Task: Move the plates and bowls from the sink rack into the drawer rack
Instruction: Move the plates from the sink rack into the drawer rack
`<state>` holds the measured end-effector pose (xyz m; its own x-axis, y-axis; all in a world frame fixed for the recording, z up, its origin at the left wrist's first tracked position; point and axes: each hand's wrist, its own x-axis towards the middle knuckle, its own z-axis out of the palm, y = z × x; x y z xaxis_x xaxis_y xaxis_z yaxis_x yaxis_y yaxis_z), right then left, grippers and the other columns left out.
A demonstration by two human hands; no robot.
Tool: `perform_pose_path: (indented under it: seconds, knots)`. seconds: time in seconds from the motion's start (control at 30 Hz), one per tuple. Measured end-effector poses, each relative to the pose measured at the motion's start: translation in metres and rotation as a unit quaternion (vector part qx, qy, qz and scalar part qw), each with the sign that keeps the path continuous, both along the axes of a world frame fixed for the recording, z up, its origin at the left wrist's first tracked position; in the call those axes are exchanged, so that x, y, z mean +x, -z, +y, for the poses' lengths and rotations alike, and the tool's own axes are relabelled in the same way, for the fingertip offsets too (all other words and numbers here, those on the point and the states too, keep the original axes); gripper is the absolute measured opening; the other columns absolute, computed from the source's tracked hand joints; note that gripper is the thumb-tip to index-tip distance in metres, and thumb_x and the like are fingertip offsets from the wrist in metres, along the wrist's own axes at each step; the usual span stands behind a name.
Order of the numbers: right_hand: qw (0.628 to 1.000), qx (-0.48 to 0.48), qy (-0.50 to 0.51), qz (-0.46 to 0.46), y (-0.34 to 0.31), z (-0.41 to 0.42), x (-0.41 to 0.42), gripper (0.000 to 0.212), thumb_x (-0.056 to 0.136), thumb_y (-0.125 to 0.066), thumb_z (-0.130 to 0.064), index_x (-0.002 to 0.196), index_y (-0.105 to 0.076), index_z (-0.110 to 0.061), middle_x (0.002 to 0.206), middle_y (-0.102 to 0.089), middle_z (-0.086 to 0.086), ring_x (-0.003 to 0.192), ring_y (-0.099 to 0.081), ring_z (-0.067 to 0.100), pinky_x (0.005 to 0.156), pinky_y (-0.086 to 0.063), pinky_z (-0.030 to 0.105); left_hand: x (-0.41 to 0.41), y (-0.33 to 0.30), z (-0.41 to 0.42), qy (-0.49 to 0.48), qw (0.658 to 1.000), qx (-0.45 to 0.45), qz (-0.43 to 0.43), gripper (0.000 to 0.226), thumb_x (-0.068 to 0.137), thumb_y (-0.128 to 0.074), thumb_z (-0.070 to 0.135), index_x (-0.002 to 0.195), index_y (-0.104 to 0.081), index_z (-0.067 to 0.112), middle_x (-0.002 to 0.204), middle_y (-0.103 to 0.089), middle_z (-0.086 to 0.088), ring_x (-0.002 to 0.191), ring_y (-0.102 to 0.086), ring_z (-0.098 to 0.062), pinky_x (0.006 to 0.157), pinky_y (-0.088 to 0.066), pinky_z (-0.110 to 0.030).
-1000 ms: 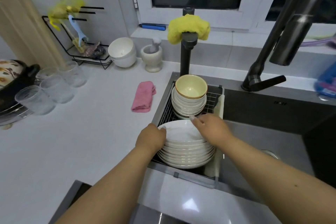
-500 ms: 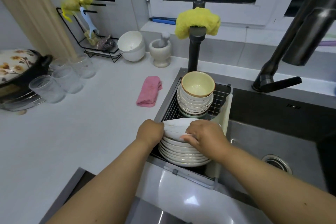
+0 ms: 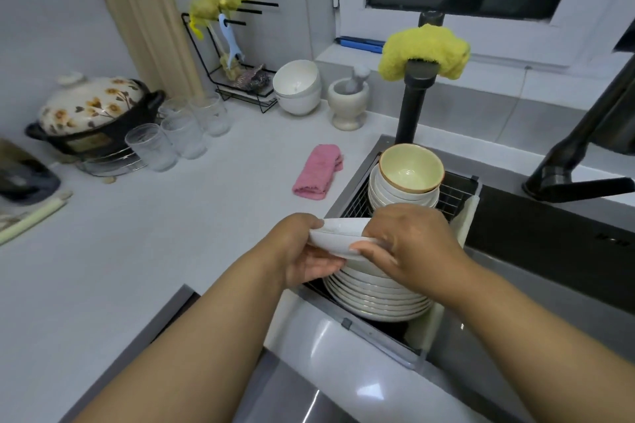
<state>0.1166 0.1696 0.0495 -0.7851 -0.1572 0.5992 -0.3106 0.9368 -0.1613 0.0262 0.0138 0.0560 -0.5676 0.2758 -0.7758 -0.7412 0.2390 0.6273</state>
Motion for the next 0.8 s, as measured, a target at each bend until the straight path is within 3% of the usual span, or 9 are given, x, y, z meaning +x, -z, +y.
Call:
perform_pose_path:
  seconds: [0.07, 0.2, 0.3, 0.37, 0.43, 0.53, 0.6, 0.73, 0.8]
  knots:
    - [1.0, 0.008, -0.023, 0.001, -0.011, -0.011, 0.002, 0.042, 0.085, -0.049, -0.047, 0.061, -0.064, -0.016, 0.057, -0.058, -0.004, 0.051, -0.054, 0.017, 0.041, -0.039, 0.026, 0.005, -0.01, -0.013, -0.043, 0.997, 0.05, -0.034, 0.032, 0.094, -0.042, 0.014, 0.12, -0.053, -0.001, 0.095, -0.069, -0.024, 0.062, -0.071, -0.03, 0.05, -0.058, -0.033]
    - [0.998, 0.011, -0.067, 0.006, -0.02, -0.036, 0.007, 0.04, 0.087, -0.053, -0.046, 0.06, -0.063, -0.018, 0.057, -0.057, -0.006, 0.053, -0.054, 0.016, 0.045, -0.036, 0.023, 0.022, -0.022, -0.043, -0.104, 0.991, 0.084, 0.006, 0.035, 0.094, -0.036, 0.009, 0.124, -0.05, 0.001, 0.106, -0.067, -0.021, 0.077, -0.069, -0.032, 0.05, -0.058, -0.035]
    - [0.995, -0.053, -0.067, -0.042, -0.026, -0.061, 0.009, 0.06, 0.095, -0.033, -0.055, 0.059, -0.061, -0.017, 0.057, -0.057, -0.006, 0.058, -0.053, 0.015, 0.049, -0.031, 0.023, 0.039, -0.027, -0.078, -0.168, 0.979, 0.1, 0.05, 0.034, 0.095, -0.034, 0.009, 0.123, -0.051, 0.005, 0.106, -0.068, -0.018, 0.081, -0.068, -0.03, 0.052, -0.058, -0.036]
    - [0.991, -0.109, -0.042, -0.064, -0.03, -0.083, 0.011, 0.064, 0.095, -0.026, -0.057, 0.065, -0.065, -0.015, 0.065, -0.061, -0.005, 0.067, -0.054, 0.016, 0.058, -0.038, 0.028, 0.053, -0.031, -0.108, -0.213, 0.969, 0.106, 0.072, 0.03, 0.096, -0.035, 0.012, 0.119, -0.054, 0.008, 0.101, -0.068, -0.015, 0.077, -0.068, -0.028, 0.052, -0.057, -0.034]
    - [0.982, -0.17, -0.038, -0.068, -0.032, -0.108, 0.011, 0.054, 0.094, -0.032, -0.05, 0.076, -0.068, -0.014, 0.074, -0.063, -0.005, 0.077, -0.05, 0.014, 0.067, -0.034, 0.027, 0.071, -0.034, -0.143, -0.264, 0.954, 0.113, 0.087, 0.024, 0.097, -0.037, 0.014, 0.109, -0.058, 0.012, 0.095, -0.067, -0.012, 0.073, -0.066, -0.026, 0.047, -0.056, -0.032]
    - [0.967, -0.232, -0.047, -0.099, -0.031, -0.155, 0.015, 0.045, 0.091, -0.033, -0.048, 0.091, -0.066, -0.019, 0.089, -0.061, -0.009, 0.089, -0.047, 0.01, 0.075, -0.028, 0.022, 0.104, -0.039, -0.2, -0.321, 0.934, 0.105, 0.121, 0.023, 0.099, -0.038, 0.019, 0.114, -0.056, 0.014, 0.093, -0.066, -0.009, 0.073, -0.065, -0.024, 0.045, -0.053, -0.029]
    - [0.956, -0.258, -0.043, -0.132, -0.028, -0.19, 0.021, 0.044, 0.087, -0.034, -0.05, 0.101, -0.064, -0.021, 0.102, -0.061, -0.007, 0.101, -0.05, 0.016, 0.084, -0.034, 0.028, 0.131, -0.04, -0.237, -0.357, 0.918, 0.1, 0.141, 0.022, 0.1, -0.038, 0.021, 0.113, -0.056, 0.014, 0.093, -0.066, -0.008, 0.074, -0.064, -0.023, 0.048, -0.053, -0.03]
    - [0.895, -0.367, -0.022, -0.253, -0.03, -0.273, 0.045, 0.043, 0.09, -0.05, -0.041, 0.127, -0.051, -0.02, 0.116, -0.054, 0.0, 0.108, -0.053, 0.02, 0.093, -0.044, 0.036, 0.192, -0.041, -0.312, -0.435, 0.88, 0.096, 0.166, 0.022, 0.101, -0.037, 0.022, 0.1, -0.058, 0.016, 0.089, -0.067, -0.007, 0.071, -0.064, -0.021, 0.045, -0.052, -0.027]
    - [0.818, -0.446, -0.053, -0.36, -0.035, -0.319, 0.066, 0.034, 0.094, -0.05, -0.032, 0.124, -0.051, -0.018, 0.11, -0.058, 0.003, 0.097, -0.059, 0.023, 0.083, -0.048, 0.035, 0.226, -0.039, -0.35, -0.471, 0.859, 0.098, 0.173, 0.025, 0.102, -0.036, 0.024, 0.107, -0.059, 0.014, 0.09, -0.067, -0.008, 0.071, -0.064, -0.022, 0.042, -0.051, -0.026]
